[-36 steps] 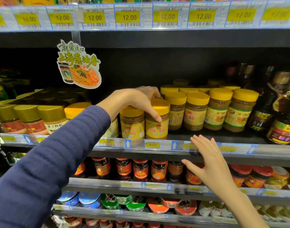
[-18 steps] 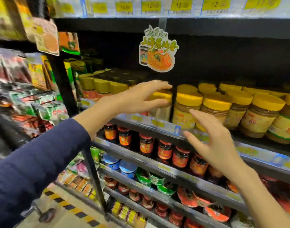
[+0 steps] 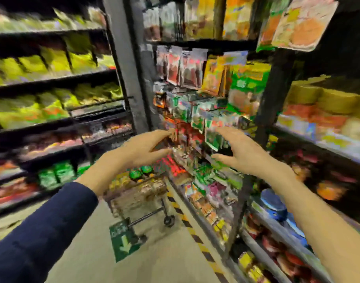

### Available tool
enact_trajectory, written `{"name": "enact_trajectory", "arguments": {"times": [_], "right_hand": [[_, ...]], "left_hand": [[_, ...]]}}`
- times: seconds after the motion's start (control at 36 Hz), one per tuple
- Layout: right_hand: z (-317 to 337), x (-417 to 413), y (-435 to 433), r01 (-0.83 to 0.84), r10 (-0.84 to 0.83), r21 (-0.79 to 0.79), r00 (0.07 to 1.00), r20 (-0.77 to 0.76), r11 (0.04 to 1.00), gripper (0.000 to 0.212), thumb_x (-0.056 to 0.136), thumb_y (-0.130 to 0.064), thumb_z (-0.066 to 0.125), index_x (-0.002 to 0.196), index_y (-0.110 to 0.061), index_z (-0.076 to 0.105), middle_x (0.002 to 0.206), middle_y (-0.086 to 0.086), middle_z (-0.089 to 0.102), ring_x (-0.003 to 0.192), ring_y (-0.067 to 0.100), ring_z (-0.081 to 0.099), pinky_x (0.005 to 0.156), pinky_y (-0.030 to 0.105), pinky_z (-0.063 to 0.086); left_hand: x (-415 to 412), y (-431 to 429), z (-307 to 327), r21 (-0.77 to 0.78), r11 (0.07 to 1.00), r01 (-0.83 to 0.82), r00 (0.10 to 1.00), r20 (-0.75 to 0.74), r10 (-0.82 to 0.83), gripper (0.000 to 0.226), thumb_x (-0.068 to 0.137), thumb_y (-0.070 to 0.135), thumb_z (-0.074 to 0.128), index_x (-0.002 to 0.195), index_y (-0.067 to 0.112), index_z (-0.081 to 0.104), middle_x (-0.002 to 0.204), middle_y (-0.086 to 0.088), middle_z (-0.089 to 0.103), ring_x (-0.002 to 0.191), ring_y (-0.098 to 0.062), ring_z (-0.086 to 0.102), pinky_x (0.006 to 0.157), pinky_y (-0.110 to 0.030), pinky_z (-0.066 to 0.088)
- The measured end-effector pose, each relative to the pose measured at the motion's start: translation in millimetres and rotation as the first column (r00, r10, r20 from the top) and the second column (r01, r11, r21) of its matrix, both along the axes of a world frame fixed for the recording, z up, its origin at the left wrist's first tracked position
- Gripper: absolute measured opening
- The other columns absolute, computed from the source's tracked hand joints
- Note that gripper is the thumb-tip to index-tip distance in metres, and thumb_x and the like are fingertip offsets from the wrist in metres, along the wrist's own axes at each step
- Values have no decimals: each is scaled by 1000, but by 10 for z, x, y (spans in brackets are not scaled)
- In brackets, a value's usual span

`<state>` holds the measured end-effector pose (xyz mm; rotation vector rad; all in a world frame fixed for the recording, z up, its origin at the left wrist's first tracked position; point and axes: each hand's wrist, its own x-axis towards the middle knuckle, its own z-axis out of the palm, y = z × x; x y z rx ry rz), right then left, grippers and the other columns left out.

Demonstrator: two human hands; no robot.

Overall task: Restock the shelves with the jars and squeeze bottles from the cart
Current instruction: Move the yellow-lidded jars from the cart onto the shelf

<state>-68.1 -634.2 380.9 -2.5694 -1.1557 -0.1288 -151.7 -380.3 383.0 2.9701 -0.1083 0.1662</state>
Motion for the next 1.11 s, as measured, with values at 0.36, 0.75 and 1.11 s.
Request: {"name": "enact_trajectory", "arguments": {"times": [0.36,0.75,1.11], "right_hand": [[-630,549,2085,-246,253,-199,967,13,949,79,87,-41,58,146,-7,19,153,12,26,141,24,24,115,33,19],[-1454,1748,3596,-419,412,-431,904,-115,799,76,92,-38,50,148,-7,10,155,12,19,143,23,19,114,29,14],[-2492,2559,4592,-477,286,-510,866,-409,716,73,91,-36,50,147,-4,14,150,15,28,137,27,28,107,32,26]], "left_hand": [[-427,1676,-458,243,906,-347,919,-106,381,78,88,56,47,147,12,22,154,-5,28,140,-20,30,113,-31,24],[428,2761,-1456,39,810,-585,749,-358,558,73,91,44,52,147,9,21,151,-10,30,137,-24,31,109,-30,24],[1334,3531,-2739,-83,769,-634,640,-614,462,76,84,55,54,141,10,32,146,-12,40,131,-27,41,106,-42,40]]}}
